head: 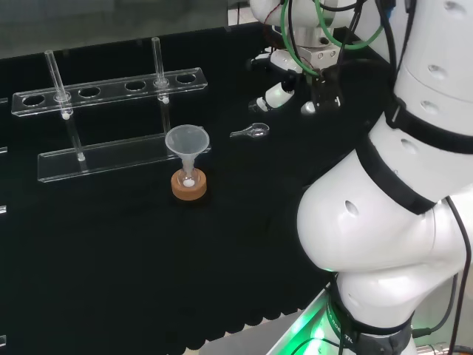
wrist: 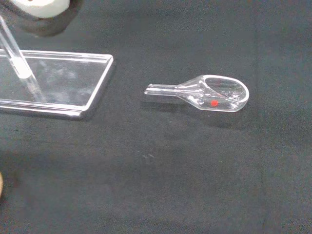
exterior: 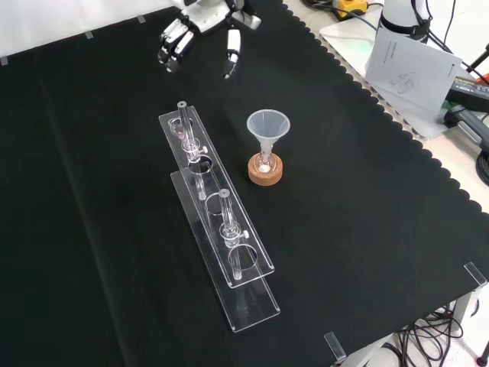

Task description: Remove the funnel from the round-bottom flask.

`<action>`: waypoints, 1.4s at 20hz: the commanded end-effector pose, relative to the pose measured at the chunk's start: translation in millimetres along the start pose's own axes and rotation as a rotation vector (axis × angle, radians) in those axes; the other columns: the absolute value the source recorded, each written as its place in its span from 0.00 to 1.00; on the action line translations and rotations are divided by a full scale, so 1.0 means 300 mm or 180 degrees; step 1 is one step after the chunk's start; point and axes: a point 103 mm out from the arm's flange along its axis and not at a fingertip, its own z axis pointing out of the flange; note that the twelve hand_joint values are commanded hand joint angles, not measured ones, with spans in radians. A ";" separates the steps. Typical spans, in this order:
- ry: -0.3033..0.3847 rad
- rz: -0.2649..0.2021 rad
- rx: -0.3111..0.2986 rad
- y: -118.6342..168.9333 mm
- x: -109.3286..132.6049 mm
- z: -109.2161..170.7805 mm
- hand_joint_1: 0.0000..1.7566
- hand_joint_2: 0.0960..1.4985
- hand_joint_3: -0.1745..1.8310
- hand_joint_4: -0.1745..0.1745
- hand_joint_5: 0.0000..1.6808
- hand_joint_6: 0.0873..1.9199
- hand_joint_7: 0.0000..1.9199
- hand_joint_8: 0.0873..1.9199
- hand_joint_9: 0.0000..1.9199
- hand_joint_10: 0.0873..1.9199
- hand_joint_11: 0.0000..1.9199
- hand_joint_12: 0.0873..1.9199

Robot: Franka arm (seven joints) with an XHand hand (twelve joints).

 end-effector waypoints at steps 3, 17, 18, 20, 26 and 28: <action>-0.0074 0.0002 0.0049 -0.137 0.124 -0.030 0.38 0.41 0.24 0.54 0.17 0.00 0.04 0.26 0.16 0.29 0.09 0.70; -0.0211 -0.0198 0.0287 -0.274 0.391 -0.042 0.33 0.42 0.23 0.50 0.11 0.00 0.01 0.25 0.13 0.32 0.10 0.75; -0.0226 -0.0206 0.0335 -0.276 0.403 -0.038 0.33 0.42 0.23 0.50 0.11 0.00 0.00 0.25 0.12 0.32 0.10 0.75; -0.0259 -0.0246 0.0387 -0.278 0.434 -0.028 0.33 0.42 0.22 0.49 0.10 0.00 0.00 0.23 0.11 0.33 0.09 0.76; -0.0377 -0.0368 0.0505 -0.268 0.503 -0.008 0.32 0.42 0.21 0.49 0.06 0.00 0.00 0.12 0.05 0.35 0.07 0.77; -0.0427 -0.0407 0.0547 -0.260 0.527 -0.002 0.31 0.42 0.20 0.49 0.05 0.00 0.00 0.07 0.03 0.36 0.06 0.77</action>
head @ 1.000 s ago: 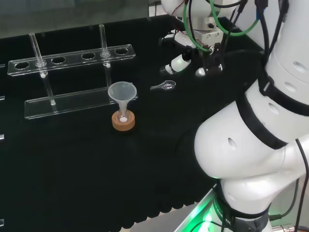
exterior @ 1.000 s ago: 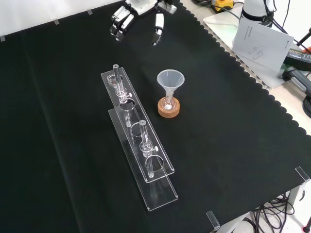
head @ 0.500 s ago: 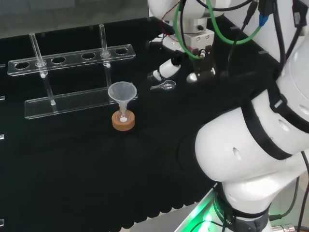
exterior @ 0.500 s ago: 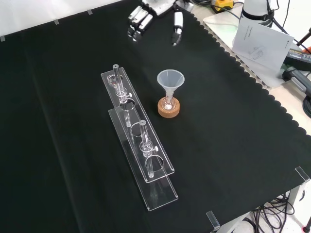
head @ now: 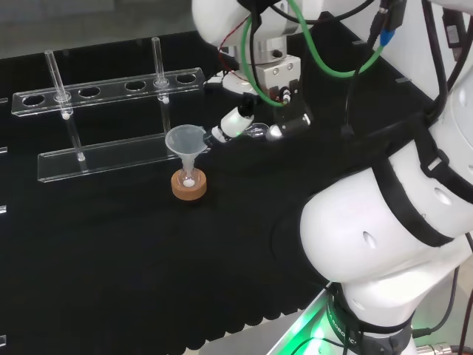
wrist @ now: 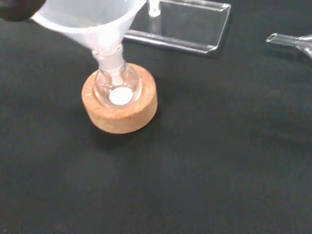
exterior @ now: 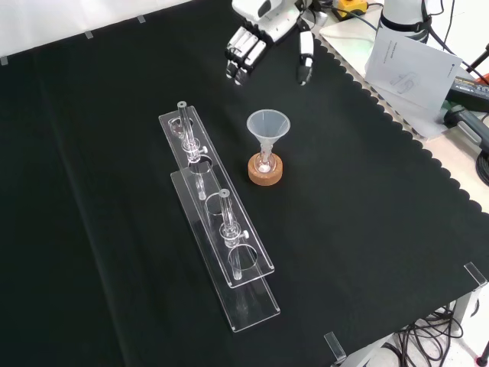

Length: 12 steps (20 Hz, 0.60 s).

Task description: Remove the funnel from the round-bottom flask.

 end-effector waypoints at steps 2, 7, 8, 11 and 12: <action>-0.0193 -0.0108 0.0141 0.028 0.080 0.010 0.31 0.43 0.19 0.49 0.03 0.00 0.00 0.04 0.01 0.37 0.06 0.78; -0.0311 -0.0182 0.0177 0.062 0.124 0.011 0.30 0.43 0.18 0.49 0.01 0.00 0.00 0.00 0.00 0.35 0.04 0.79; -0.0330 -0.0188 0.0183 0.068 0.128 0.012 0.30 0.43 0.18 0.49 0.01 0.00 0.00 0.00 0.00 0.35 0.04 0.79; -0.0338 -0.0192 0.0236 0.089 0.137 0.017 0.30 0.43 0.18 0.49 0.00 0.00 0.00 0.00 0.00 0.34 0.03 0.79; -0.0365 -0.0204 0.0236 0.096 0.141 0.020 0.30 0.43 0.18 0.49 0.00 0.00 0.00 0.00 0.00 0.34 0.03 0.79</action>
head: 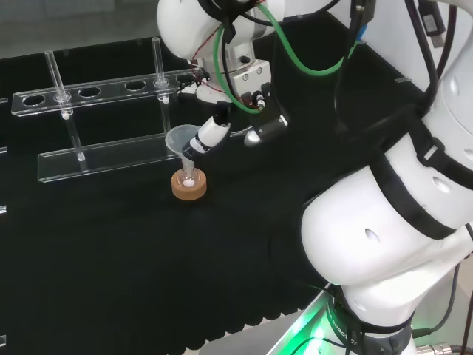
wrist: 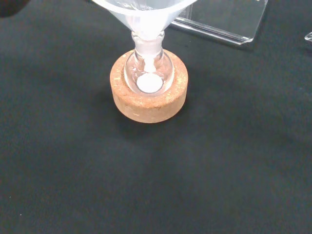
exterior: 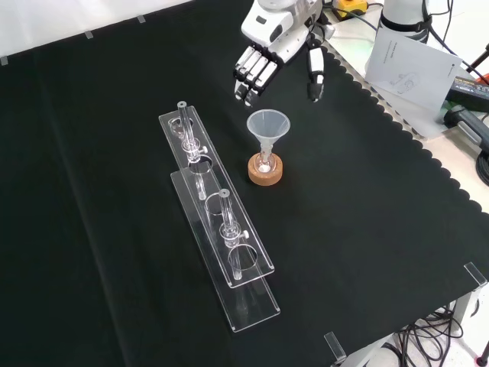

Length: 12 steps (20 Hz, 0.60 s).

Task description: Remove the funnel from the round-bottom flask.

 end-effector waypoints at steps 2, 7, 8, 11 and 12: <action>-0.0156 -0.0053 0.0072 0.052 0.034 0.008 0.30 0.43 0.18 0.49 0.00 0.00 0.00 0.00 0.00 0.34 0.03 0.79; -0.0317 -0.0086 0.0078 0.091 0.053 0.031 0.30 0.43 0.17 0.48 0.00 0.00 0.01 0.00 0.00 0.36 0.04 0.79; -0.0332 -0.0079 0.0081 0.097 0.055 0.037 0.31 0.43 0.17 0.48 0.00 0.00 0.01 0.00 0.00 0.36 0.05 0.79; -0.0382 -0.0071 0.0092 0.114 0.051 0.053 0.31 0.43 0.17 0.48 0.00 0.00 0.01 0.00 0.00 0.37 0.05 0.79; -0.0412 -0.0061 0.0113 0.120 0.050 0.058 0.31 0.43 0.17 0.48 0.00 0.00 0.01 0.00 0.00 0.37 0.05 0.79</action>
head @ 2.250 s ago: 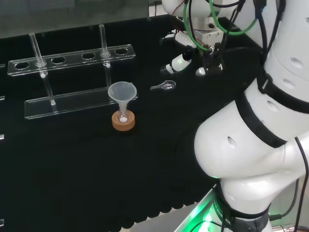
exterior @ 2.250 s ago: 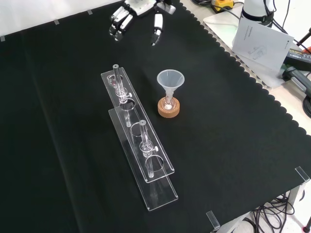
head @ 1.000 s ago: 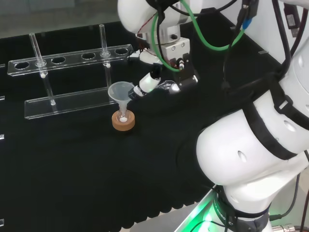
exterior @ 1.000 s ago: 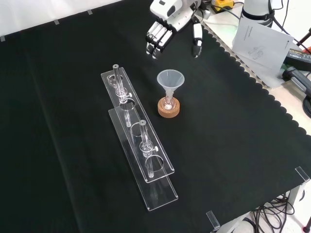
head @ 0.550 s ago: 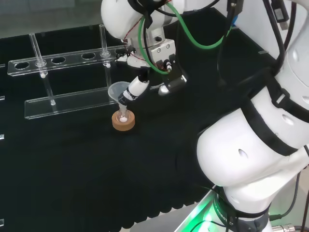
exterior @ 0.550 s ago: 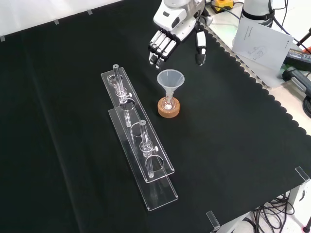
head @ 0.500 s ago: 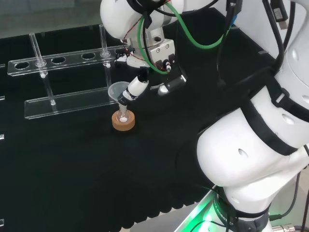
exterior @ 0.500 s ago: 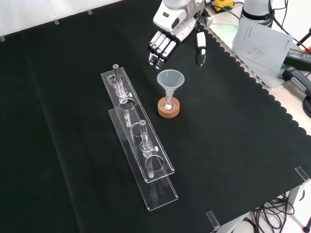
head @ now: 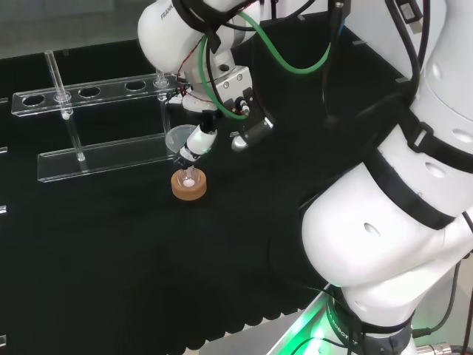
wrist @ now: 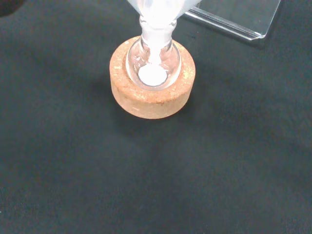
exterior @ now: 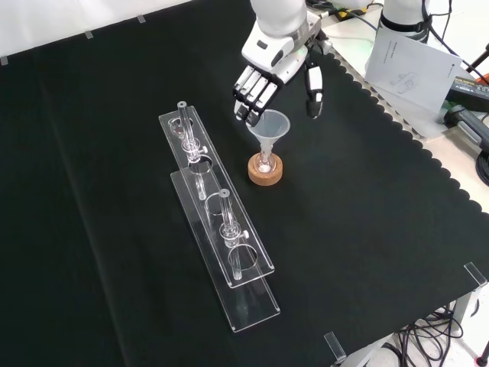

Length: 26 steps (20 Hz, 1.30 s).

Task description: Remove the funnel from the round-bottom flask.

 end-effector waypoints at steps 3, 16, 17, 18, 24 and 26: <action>-0.0178 0.0018 0.0041 0.055 -0.001 0.029 0.32 0.44 0.17 0.47 0.00 0.00 0.02 0.00 0.00 0.37 0.05 0.79; -0.0309 0.0022 0.0110 0.113 -0.009 0.071 0.37 0.46 0.18 0.48 0.03 0.00 0.04 0.04 0.03 0.40 0.08 0.78; -0.0324 0.0032 0.0102 0.115 -0.011 0.075 0.38 0.45 0.18 0.48 0.04 0.00 0.03 0.09 0.04 0.40 0.09 0.78; -0.0332 0.0040 0.0093 0.116 -0.012 0.077 0.38 0.45 0.19 0.49 0.05 0.00 0.03 0.14 0.06 0.39 0.09 0.77; -0.0366 0.0055 0.0093 0.113 -0.022 0.085 0.38 0.45 0.23 0.49 0.14 0.00 0.07 0.30 0.20 0.33 0.14 0.75; -0.0376 0.0051 0.0105 0.114 -0.021 0.090 0.38 0.45 0.23 0.48 0.16 0.00 0.08 0.30 0.21 0.33 0.15 0.75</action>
